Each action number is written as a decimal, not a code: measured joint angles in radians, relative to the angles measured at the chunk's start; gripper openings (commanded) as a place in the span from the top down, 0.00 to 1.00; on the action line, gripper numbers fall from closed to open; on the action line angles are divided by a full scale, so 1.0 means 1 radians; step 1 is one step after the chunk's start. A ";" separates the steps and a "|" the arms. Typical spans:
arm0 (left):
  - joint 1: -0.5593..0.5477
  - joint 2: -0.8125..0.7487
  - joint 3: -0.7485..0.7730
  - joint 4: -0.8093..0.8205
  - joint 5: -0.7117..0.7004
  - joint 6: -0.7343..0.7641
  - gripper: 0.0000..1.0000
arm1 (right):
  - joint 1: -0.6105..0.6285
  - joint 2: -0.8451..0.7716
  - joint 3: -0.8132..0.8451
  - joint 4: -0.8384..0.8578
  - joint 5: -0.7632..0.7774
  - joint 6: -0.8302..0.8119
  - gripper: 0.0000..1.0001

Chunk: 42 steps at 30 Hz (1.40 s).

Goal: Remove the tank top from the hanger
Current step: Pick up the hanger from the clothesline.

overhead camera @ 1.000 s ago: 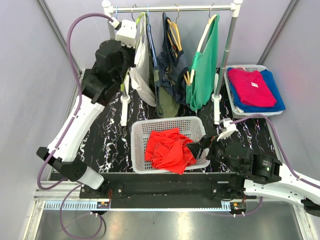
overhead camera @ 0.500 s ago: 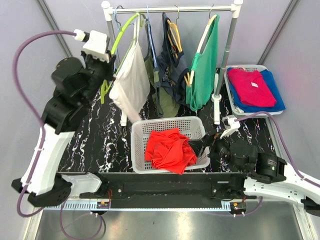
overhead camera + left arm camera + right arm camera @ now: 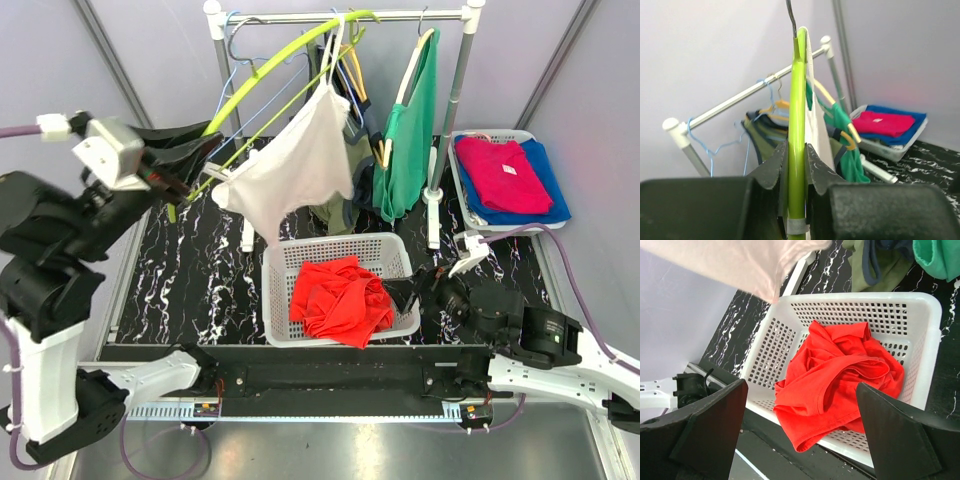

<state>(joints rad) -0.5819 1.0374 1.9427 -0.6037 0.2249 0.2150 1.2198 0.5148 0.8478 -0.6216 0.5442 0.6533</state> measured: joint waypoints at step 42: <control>0.000 0.002 -0.270 0.078 0.276 -0.051 1.00 | -0.001 0.039 0.273 -0.089 0.128 -0.211 0.00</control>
<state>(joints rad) -0.5816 1.0389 1.6730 -0.5255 0.5007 0.1635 1.2190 0.5533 1.1210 -0.7101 0.6720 0.4419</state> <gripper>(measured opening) 0.134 0.994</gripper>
